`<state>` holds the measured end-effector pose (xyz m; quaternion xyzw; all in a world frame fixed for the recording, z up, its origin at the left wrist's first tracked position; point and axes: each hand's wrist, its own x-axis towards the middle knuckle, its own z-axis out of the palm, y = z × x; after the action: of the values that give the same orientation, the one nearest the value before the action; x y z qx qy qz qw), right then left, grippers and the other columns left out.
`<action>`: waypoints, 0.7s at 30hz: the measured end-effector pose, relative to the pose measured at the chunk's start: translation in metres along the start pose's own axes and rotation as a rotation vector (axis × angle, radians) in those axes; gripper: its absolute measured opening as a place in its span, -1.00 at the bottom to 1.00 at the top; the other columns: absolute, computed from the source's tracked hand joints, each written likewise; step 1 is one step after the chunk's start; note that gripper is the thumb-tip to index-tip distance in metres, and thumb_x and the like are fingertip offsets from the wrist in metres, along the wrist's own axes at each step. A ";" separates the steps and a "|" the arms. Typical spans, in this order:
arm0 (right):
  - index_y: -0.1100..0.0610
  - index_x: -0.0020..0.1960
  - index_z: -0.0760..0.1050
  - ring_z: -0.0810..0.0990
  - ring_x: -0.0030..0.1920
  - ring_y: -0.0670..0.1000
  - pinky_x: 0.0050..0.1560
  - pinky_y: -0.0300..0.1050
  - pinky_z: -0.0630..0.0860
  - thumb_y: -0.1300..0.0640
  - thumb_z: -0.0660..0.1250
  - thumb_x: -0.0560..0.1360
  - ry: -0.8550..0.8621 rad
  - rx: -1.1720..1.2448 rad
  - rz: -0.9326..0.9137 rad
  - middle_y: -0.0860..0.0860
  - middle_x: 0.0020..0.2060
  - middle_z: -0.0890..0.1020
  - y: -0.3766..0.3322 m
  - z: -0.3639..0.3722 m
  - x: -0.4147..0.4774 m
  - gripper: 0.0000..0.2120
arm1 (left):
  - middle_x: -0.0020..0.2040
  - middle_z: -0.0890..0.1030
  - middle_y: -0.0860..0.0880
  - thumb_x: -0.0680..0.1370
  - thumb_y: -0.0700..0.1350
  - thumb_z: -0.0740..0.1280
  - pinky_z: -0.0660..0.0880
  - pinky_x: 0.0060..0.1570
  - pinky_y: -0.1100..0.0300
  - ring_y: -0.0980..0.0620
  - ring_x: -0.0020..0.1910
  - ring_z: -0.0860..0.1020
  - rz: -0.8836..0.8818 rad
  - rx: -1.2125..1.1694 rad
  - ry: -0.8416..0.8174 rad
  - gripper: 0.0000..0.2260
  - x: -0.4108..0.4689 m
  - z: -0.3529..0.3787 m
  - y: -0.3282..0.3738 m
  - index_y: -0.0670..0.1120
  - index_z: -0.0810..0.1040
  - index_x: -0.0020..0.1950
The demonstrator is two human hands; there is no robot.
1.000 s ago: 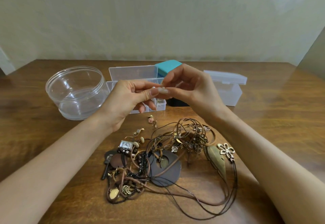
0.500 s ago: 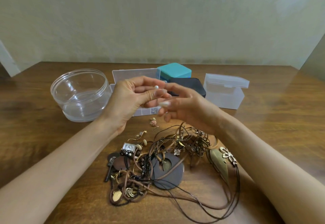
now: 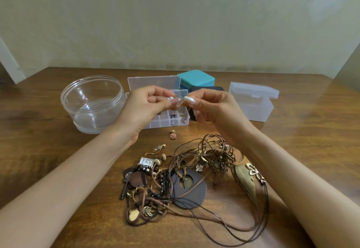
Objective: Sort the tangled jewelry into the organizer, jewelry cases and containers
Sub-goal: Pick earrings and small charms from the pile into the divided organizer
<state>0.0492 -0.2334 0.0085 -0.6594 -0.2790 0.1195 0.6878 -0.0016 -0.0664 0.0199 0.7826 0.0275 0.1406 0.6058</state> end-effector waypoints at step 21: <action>0.20 -0.22 0.53 0.68 -0.30 -0.01 -0.25 -0.19 0.61 0.31 0.47 0.39 0.137 -0.480 -0.100 0.15 -0.26 0.68 0.020 0.033 0.052 -0.88 | -0.12 0.64 -0.07 0.54 -0.11 0.33 0.51 -0.05 0.07 -0.04 -0.08 0.59 0.096 0.923 -0.070 -0.90 0.014 -0.023 -0.016 -0.05 0.64 -0.08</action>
<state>0.0775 -0.1760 -0.0005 -0.7956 -0.2844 -0.0293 0.5341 0.0078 -0.0371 0.0121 0.9750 0.0303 0.1152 0.1875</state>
